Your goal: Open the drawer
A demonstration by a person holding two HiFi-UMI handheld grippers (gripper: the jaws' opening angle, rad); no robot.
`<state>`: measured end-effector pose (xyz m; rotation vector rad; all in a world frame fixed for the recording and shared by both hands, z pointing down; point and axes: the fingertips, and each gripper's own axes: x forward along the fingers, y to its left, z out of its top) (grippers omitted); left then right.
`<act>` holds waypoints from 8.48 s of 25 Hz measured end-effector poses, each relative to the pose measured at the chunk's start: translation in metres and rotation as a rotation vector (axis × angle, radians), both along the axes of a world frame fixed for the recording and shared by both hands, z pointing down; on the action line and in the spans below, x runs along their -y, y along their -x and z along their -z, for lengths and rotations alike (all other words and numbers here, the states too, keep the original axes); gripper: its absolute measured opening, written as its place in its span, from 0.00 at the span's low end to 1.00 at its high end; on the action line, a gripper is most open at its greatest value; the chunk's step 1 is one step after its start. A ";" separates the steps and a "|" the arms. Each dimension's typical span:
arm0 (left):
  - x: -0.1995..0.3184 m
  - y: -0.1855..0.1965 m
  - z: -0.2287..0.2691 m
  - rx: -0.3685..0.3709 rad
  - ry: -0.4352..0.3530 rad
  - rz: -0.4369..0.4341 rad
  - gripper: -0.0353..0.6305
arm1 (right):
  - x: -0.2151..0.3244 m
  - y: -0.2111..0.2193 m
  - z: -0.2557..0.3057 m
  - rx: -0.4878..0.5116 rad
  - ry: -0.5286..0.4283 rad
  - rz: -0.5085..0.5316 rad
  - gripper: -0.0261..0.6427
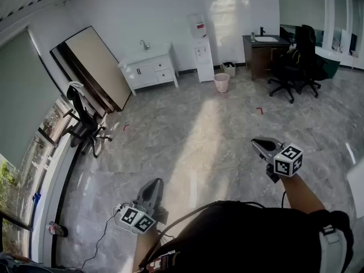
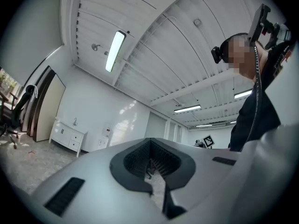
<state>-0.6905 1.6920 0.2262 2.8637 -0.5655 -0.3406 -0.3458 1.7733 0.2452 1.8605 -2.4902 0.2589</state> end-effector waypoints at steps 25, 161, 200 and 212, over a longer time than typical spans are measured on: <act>0.011 -0.011 -0.003 -0.013 -0.008 0.013 0.05 | 0.020 -0.013 0.010 -0.006 -0.039 0.022 0.03; 0.817 -0.171 -0.023 0.063 0.014 0.037 0.05 | 0.829 -0.177 0.002 -0.043 -0.003 0.042 0.03; 1.059 -0.435 -0.022 0.055 0.027 0.076 0.05 | 1.093 -0.426 -0.001 -0.066 -0.002 0.135 0.03; 1.196 -0.354 0.004 0.058 -0.010 -0.003 0.05 | 1.207 -0.344 0.030 -0.064 -0.034 0.050 0.03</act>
